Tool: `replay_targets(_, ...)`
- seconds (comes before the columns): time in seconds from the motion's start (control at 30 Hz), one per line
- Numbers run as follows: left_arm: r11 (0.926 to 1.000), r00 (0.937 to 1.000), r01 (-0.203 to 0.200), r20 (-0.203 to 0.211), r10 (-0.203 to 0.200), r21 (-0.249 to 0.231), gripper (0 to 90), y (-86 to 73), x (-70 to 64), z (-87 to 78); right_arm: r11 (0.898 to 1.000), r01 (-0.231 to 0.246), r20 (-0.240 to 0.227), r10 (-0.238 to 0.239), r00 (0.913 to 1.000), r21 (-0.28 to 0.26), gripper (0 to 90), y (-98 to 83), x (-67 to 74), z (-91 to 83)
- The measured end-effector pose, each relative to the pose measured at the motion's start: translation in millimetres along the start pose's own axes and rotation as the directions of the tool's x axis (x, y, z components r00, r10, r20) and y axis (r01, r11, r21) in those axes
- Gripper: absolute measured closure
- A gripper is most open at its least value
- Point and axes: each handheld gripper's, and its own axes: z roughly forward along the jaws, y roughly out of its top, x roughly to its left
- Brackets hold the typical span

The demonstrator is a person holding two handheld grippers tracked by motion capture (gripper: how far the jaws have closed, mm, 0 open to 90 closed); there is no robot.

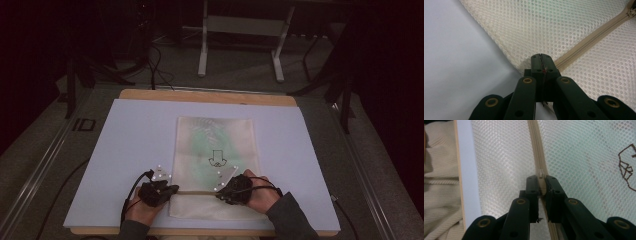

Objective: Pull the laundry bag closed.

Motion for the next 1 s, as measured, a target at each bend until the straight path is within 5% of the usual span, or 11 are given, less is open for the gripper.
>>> replay_targets(1.0, 1.0, 1.0, 0.004, -0.003, -0.004, -0.003, 89.3, -0.4, -0.4, 0.0, 0.999, -0.038, 0.012, 0.038, 0.9992, -0.01, 82.4, -22.4, -5.8, -16.3)
